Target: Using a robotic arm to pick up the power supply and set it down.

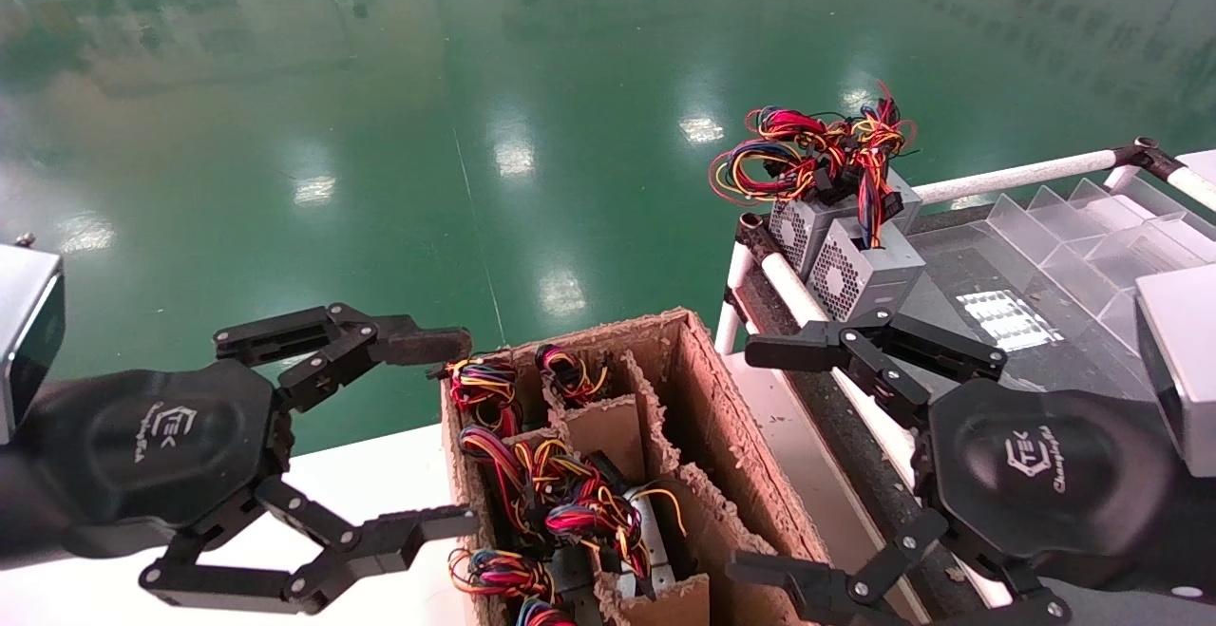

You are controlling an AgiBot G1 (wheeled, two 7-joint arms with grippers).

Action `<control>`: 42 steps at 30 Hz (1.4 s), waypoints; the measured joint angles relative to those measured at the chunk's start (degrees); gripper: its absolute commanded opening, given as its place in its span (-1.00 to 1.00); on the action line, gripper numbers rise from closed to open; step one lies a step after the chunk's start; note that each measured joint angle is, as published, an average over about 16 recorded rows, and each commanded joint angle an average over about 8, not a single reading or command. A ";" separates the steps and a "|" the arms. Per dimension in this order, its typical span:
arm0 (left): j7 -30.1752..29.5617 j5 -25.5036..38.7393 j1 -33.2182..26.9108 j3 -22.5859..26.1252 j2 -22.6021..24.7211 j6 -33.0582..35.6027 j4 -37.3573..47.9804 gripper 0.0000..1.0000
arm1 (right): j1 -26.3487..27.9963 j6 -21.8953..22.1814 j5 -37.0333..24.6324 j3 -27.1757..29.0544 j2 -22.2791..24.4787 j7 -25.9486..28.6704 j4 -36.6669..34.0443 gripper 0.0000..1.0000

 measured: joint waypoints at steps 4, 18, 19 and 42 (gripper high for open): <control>0.00 0.00 0.00 0.00 0.00 0.00 0.00 -1.00 | 0.00 0.00 0.00 0.00 0.00 0.00 0.00 1.00; 0.00 0.00 0.00 0.00 0.00 0.00 0.00 -1.00 | 0.00 0.00 0.00 0.00 0.00 0.00 0.00 1.00; 0.00 0.00 0.00 0.00 0.00 0.00 0.00 -1.00 | 0.00 0.00 0.00 0.00 0.00 0.00 0.00 1.00; 0.00 0.00 0.00 0.00 0.00 0.00 0.00 1.00 | -0.01 0.01 -0.01 0.00 0.01 0.00 0.01 1.00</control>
